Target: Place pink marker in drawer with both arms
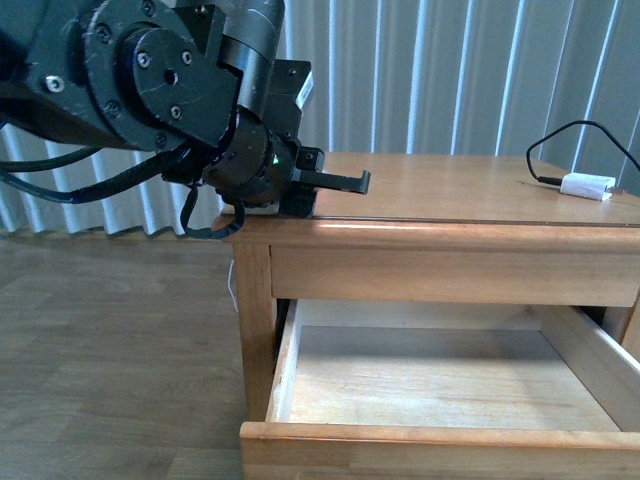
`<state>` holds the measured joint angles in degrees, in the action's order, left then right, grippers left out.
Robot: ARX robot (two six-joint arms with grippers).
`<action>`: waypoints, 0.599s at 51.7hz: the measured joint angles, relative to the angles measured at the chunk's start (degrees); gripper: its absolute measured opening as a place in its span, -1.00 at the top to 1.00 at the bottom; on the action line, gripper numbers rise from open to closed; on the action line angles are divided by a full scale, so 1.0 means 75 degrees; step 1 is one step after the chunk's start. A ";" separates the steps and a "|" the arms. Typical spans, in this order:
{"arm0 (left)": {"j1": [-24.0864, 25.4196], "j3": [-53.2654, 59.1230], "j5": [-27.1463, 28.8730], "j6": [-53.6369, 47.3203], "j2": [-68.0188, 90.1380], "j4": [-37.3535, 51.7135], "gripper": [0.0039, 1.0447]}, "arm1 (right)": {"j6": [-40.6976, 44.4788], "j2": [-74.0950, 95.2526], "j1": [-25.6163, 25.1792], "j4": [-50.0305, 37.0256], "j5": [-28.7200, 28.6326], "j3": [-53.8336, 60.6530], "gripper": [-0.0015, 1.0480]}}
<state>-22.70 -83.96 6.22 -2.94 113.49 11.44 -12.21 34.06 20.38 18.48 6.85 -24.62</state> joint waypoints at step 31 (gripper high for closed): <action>-0.1204 0.3110 -0.2751 -0.2620 -0.1804 0.1559 0.73 | 0.0000 0.0000 0.0000 0.0000 0.0012 0.0000 -0.83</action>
<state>-31.73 -60.64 -14.41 -22.59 99.96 23.14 -12.21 34.06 20.38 18.48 6.94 -24.62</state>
